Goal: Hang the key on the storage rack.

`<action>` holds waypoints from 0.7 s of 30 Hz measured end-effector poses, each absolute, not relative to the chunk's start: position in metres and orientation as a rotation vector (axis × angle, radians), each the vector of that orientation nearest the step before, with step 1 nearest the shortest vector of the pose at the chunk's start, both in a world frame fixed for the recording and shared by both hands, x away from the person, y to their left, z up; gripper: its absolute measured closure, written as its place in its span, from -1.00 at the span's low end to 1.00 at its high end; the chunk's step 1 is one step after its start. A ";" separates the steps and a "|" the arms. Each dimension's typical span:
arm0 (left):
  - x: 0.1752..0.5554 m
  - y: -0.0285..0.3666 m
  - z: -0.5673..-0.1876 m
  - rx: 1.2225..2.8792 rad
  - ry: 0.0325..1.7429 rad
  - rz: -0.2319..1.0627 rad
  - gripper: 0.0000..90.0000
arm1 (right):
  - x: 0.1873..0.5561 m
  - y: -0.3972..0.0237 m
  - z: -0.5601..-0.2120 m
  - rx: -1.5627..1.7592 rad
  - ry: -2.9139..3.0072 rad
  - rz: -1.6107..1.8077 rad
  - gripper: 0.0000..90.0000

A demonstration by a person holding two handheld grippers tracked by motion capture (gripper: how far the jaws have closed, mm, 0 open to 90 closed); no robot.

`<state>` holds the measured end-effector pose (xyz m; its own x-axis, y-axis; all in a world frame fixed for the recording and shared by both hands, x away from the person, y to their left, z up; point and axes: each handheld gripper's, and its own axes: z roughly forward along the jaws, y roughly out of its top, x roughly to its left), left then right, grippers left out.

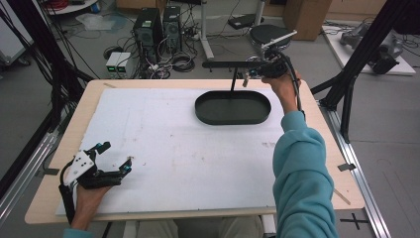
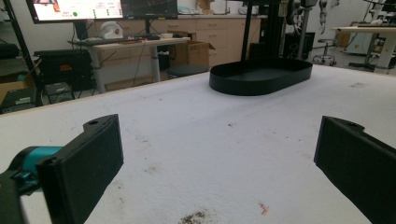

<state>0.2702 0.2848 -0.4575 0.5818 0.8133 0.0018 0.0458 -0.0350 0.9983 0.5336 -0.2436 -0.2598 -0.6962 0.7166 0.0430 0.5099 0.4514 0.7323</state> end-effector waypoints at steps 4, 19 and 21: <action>0.270 0.285 -0.458 1.494 0.766 0.726 -0.96 | 0.535 -0.245 -0.262 1.077 2.433 1.072 0.98; 0.270 0.285 -0.458 1.494 0.767 0.725 -0.96 | 0.541 -0.247 -0.266 1.080 2.409 1.066 0.98; 0.270 0.285 -0.458 1.495 0.766 0.726 -0.96 | 0.542 -0.248 -0.267 1.087 2.405 1.065 0.98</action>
<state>0.2704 0.2850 -0.4575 0.5823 0.8130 0.0024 0.0464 -0.0362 0.9983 0.5415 -0.2484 -0.2669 -0.6713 0.7404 0.0335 0.5223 0.4405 0.7302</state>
